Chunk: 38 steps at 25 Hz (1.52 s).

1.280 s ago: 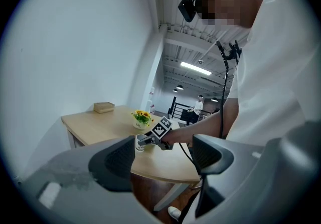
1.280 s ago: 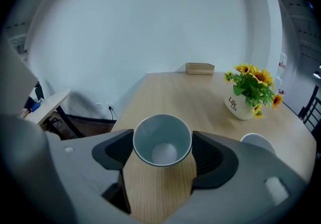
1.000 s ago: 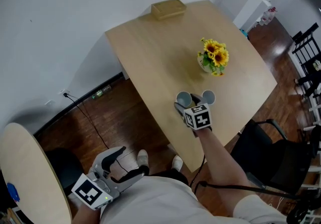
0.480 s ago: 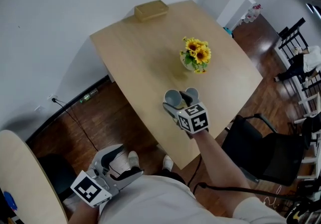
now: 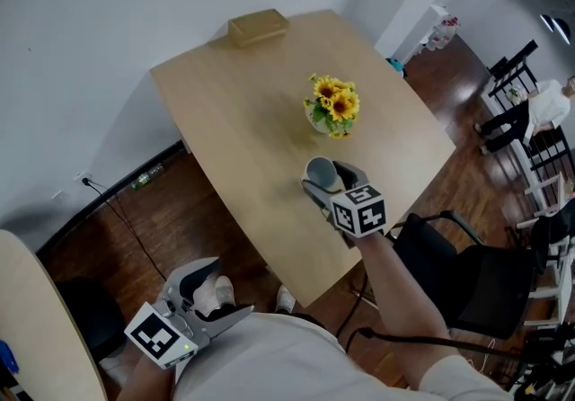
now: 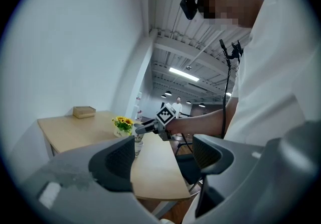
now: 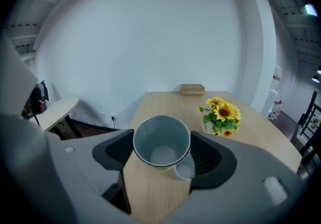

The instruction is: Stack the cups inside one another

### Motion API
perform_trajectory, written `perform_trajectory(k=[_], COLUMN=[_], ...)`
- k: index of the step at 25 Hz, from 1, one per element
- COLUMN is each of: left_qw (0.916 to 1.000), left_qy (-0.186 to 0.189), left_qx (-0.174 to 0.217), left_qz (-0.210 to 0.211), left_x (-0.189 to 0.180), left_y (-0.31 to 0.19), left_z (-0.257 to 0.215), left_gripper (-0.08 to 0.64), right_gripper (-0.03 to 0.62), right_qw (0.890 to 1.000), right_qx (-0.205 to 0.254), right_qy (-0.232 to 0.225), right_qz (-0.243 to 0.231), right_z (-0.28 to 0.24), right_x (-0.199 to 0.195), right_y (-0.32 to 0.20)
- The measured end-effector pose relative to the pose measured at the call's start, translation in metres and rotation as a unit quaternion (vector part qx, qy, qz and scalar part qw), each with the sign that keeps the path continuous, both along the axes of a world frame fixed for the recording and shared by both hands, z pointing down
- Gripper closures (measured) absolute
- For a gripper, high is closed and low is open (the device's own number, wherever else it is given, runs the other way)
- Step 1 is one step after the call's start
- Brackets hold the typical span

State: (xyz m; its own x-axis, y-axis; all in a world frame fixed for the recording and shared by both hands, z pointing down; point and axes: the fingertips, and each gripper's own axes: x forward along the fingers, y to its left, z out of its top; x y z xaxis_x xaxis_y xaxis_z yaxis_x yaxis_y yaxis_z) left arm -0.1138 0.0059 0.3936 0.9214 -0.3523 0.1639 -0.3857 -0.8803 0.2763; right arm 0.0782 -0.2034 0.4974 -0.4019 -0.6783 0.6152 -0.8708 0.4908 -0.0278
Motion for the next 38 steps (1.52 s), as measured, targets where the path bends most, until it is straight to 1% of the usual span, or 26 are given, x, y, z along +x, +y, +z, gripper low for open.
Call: perform_trajectory(k=[6, 10, 13, 18, 22, 25, 28, 32, 38], left_qw=[0.9997, 0.9996, 0.9991, 0.9984, 0.9979, 0.9974, 0.9977, 0.998, 0.999], left_qy=[0.015, 0.004, 0.004, -0.001, -0.015, -0.014, -0.026, -0.019, -0.025], left_qx=[0.008, 0.004, 0.0, 0.001, -0.007, -0.01, -0.009, -0.008, -0.005], left_qz=[-0.016, -0.027, -0.041, -0.057, -0.062, -0.07, -0.062, -0.059, -0.036], left_x=[0.02, 0.025, 0.03, 0.037, 0.038, 0.041, 0.043, 0.047, 0.052], left_y=[-0.001, 0.0, -0.002, -0.003, 0.0, -0.003, -0.002, -0.006, -0.005], left_z=[-0.007, -0.004, -0.004, -0.003, 0.003, 0.0, 0.003, 0.0, 0.0], left_gripper=[0.194, 0.194, 0.195, 0.195, 0.195, 0.195, 0.195, 0.195, 0.195], right_gripper=[0.232, 0.232, 0.232, 0.23, 0.224, 0.204, 0.203, 0.203, 0.202], right_qw=[1.0, 1.0, 1.0, 1.0, 0.999, 0.999, 0.999, 1.0, 1.0], right_qx=[-0.005, -0.01, -0.014, -0.024, -0.036, -0.036, -0.031, -0.024, -0.009], right_qy=[0.004, 0.006, 0.006, 0.006, 0.006, -0.001, -0.005, -0.01, -0.021], right_qz=[0.005, 0.007, 0.006, 0.001, -0.008, -0.013, -0.015, -0.012, -0.009], right_z=[0.003, 0.012, 0.022, 0.042, 0.057, 0.058, 0.054, 0.046, 0.027], right_x=[0.031, 0.046, 0.055, 0.062, 0.061, 0.059, 0.059, 0.062, 0.062], right_y=[-0.008, -0.015, -0.021, -0.028, -0.028, -0.03, -0.03, -0.027, -0.01])
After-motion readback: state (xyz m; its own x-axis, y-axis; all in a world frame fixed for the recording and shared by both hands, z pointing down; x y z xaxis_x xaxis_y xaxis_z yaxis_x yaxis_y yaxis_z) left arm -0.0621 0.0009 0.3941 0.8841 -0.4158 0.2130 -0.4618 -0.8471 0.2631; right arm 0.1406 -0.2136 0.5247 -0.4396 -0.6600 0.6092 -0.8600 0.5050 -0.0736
